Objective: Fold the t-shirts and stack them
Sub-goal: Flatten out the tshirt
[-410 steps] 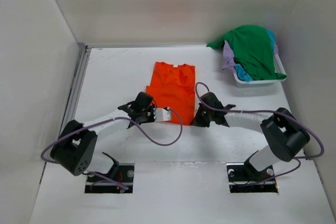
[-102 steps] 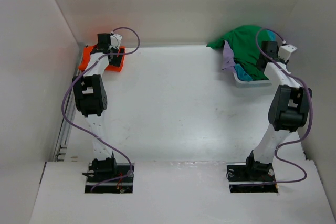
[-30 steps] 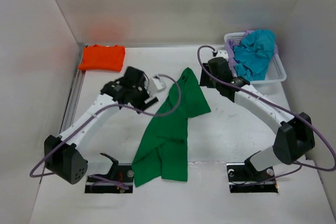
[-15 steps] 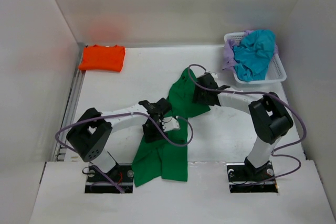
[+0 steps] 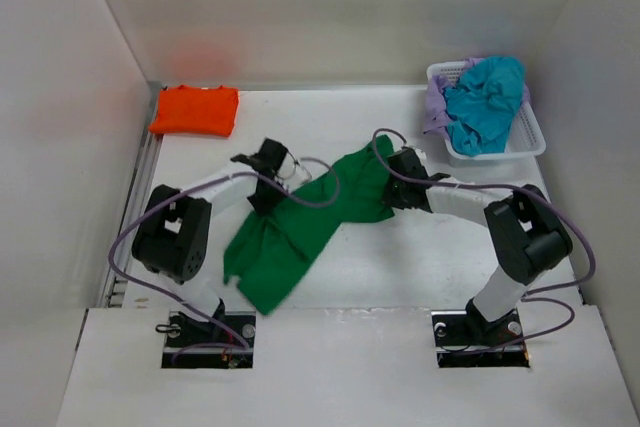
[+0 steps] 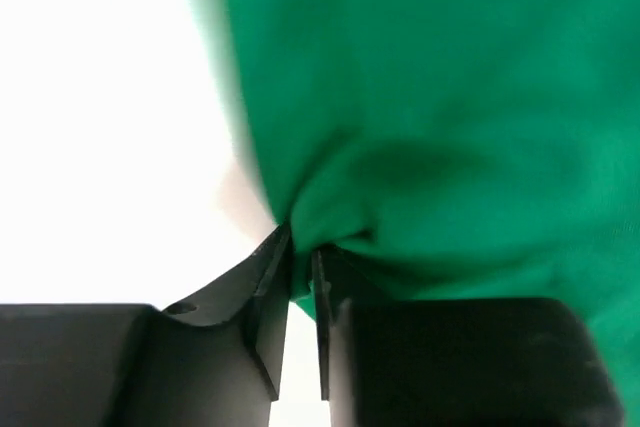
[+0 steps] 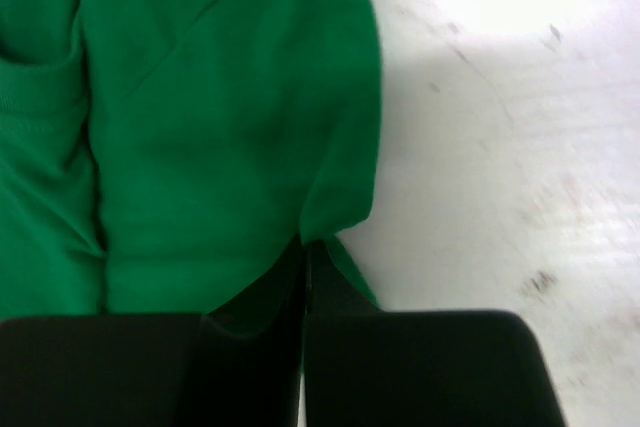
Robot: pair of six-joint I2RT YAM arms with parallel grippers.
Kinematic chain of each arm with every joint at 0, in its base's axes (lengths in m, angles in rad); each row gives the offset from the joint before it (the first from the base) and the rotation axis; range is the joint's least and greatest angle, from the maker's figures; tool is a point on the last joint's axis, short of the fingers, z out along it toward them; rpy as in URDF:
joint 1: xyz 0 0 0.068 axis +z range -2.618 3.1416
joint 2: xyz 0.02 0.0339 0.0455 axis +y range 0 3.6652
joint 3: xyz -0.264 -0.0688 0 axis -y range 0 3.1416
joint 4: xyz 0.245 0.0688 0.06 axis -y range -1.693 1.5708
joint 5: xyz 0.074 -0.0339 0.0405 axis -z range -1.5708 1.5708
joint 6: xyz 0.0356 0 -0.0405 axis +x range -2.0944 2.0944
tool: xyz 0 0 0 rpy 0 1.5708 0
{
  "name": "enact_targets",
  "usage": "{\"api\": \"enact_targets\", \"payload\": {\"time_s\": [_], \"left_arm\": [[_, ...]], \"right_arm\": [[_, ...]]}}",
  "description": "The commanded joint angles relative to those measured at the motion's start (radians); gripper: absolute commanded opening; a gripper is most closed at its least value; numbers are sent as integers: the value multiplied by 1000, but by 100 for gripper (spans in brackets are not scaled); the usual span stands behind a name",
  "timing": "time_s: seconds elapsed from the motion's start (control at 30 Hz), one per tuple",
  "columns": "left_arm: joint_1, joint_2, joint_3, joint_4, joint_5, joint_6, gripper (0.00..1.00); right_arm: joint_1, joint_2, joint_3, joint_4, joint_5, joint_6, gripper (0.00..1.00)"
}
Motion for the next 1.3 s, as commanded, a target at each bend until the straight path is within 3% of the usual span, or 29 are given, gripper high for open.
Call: {"api": "enact_targets", "payload": {"time_s": [0.0, 0.07, 0.17, 0.3, 0.53, 0.87, 1.17, 1.27], "left_arm": [[155, 63, 211, 168, -101, 37, 17], [200, 110, 312, 174, -84, 34, 29], [229, 147, 424, 159, -64, 43, 56], [258, 62, 393, 122, -43, 88, 64], [379, -78, 198, -29, 92, 180, 64], [514, 87, 236, -188, 267, 113, 61], [510, 169, 205, -221, 262, 117, 56], [517, 187, 190, -211, 232, 111, 53]], "right_arm": [[-13, -70, -90, -44, 0, 20, 0], [-7, -88, -121, -50, -1, 23, 0], [-1, -93, -144, -54, -6, 33, 0], [28, -120, -161, -41, -10, 40, 4], [50, -140, -152, -38, -10, 31, 8], [51, -163, -172, -37, -4, 28, 10], [53, -189, -210, -28, 0, 42, 13], [53, -211, -215, -40, 8, 36, 19]]}}
